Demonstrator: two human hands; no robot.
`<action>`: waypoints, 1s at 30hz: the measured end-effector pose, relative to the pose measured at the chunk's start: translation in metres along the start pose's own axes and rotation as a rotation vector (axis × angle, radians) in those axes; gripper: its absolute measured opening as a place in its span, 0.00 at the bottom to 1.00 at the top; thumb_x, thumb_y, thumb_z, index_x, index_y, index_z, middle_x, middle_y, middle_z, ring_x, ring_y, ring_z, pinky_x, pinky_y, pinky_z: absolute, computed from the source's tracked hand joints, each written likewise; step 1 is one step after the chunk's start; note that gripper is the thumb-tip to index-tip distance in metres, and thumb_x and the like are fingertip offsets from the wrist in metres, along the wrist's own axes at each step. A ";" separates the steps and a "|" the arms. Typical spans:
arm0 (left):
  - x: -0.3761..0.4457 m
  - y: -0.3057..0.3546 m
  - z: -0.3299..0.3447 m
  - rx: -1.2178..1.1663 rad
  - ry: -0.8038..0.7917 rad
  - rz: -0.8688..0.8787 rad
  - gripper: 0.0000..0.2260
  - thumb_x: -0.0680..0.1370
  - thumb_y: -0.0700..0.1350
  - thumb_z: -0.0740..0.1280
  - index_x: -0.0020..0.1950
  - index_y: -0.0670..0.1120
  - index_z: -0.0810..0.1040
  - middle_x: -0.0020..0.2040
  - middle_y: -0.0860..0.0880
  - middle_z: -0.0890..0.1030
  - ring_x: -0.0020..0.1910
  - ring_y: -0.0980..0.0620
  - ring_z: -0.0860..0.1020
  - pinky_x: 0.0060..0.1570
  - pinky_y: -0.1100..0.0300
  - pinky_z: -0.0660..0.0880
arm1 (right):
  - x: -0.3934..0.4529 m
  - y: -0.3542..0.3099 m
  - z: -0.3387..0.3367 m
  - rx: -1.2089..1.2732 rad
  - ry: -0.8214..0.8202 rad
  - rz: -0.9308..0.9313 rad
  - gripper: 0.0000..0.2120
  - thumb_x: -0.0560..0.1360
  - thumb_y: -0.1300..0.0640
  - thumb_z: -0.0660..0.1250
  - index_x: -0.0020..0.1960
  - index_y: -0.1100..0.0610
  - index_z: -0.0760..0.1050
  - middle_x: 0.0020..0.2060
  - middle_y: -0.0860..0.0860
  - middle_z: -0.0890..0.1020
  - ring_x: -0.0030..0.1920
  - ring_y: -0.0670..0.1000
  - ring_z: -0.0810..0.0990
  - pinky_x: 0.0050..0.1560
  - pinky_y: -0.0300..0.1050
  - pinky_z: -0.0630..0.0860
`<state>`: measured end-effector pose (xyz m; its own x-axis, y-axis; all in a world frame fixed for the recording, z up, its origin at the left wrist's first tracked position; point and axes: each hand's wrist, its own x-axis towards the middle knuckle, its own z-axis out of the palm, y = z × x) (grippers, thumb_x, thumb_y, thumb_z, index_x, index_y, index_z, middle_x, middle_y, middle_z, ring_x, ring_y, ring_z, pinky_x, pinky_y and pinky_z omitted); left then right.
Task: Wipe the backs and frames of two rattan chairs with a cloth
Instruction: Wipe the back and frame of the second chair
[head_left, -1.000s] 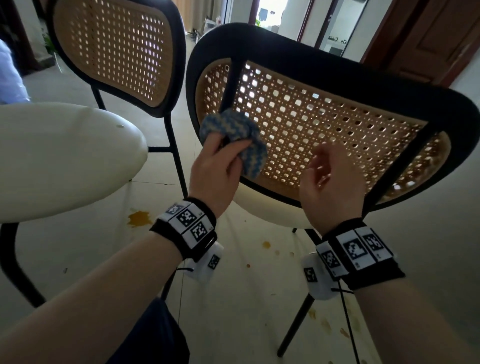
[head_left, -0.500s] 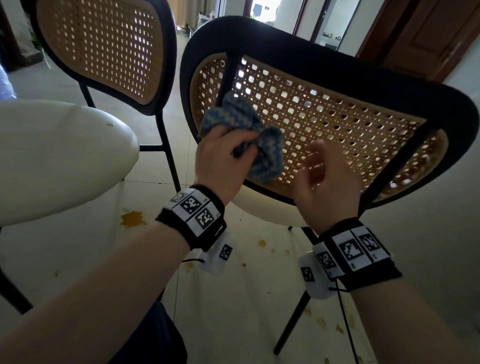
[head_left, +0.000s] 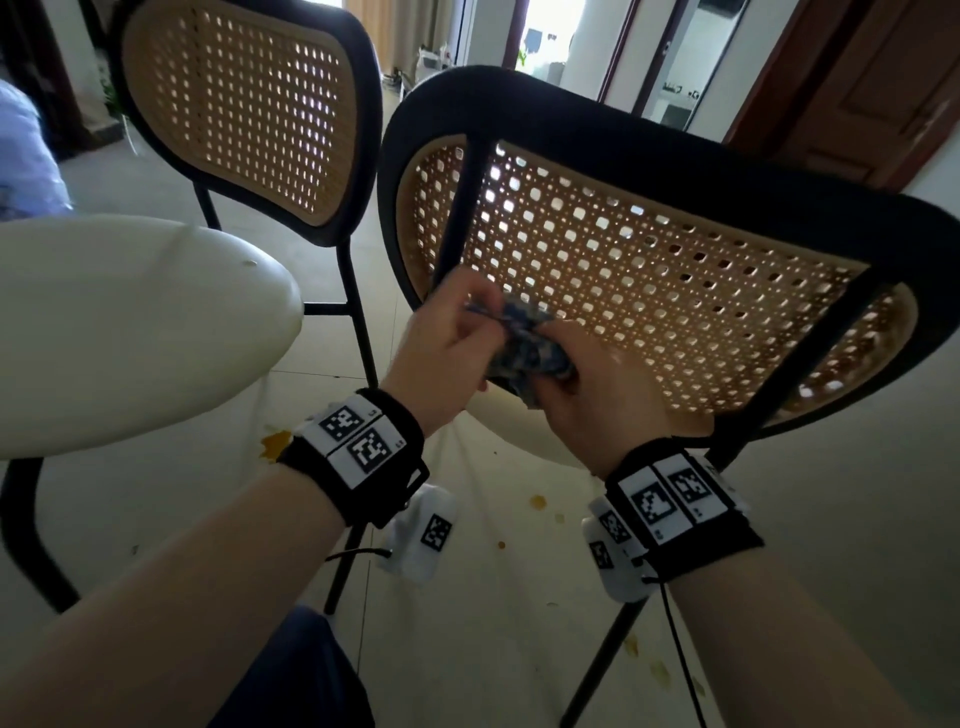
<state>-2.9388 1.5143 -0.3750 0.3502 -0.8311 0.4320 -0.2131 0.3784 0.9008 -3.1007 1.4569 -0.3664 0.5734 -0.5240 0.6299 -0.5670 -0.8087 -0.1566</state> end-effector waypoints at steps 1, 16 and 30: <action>0.002 0.001 -0.005 0.019 0.082 -0.012 0.06 0.76 0.42 0.63 0.49 0.53 0.73 0.41 0.48 0.84 0.36 0.49 0.83 0.28 0.58 0.75 | 0.000 -0.002 -0.001 -0.004 0.034 0.009 0.15 0.73 0.53 0.71 0.58 0.54 0.76 0.40 0.54 0.84 0.36 0.60 0.82 0.32 0.46 0.73; 0.034 0.010 -0.050 0.656 0.199 0.221 0.13 0.75 0.53 0.69 0.57 0.50 0.83 0.48 0.51 0.83 0.43 0.49 0.80 0.49 0.48 0.78 | 0.045 -0.054 -0.014 0.198 0.438 0.048 0.15 0.74 0.54 0.68 0.60 0.49 0.76 0.37 0.42 0.81 0.33 0.42 0.76 0.36 0.31 0.73; 0.038 0.008 -0.062 0.597 0.047 0.156 0.13 0.77 0.49 0.70 0.61 0.51 0.79 0.46 0.57 0.80 0.30 0.69 0.74 0.39 0.61 0.71 | 0.039 -0.050 0.049 -0.024 -0.122 0.176 0.12 0.78 0.56 0.59 0.59 0.55 0.74 0.39 0.55 0.82 0.39 0.59 0.80 0.36 0.43 0.67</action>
<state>-2.8708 1.5107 -0.3482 0.3107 -0.7605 0.5701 -0.7337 0.1895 0.6526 -3.0210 1.4642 -0.3708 0.5306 -0.6863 0.4974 -0.6777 -0.6959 -0.2373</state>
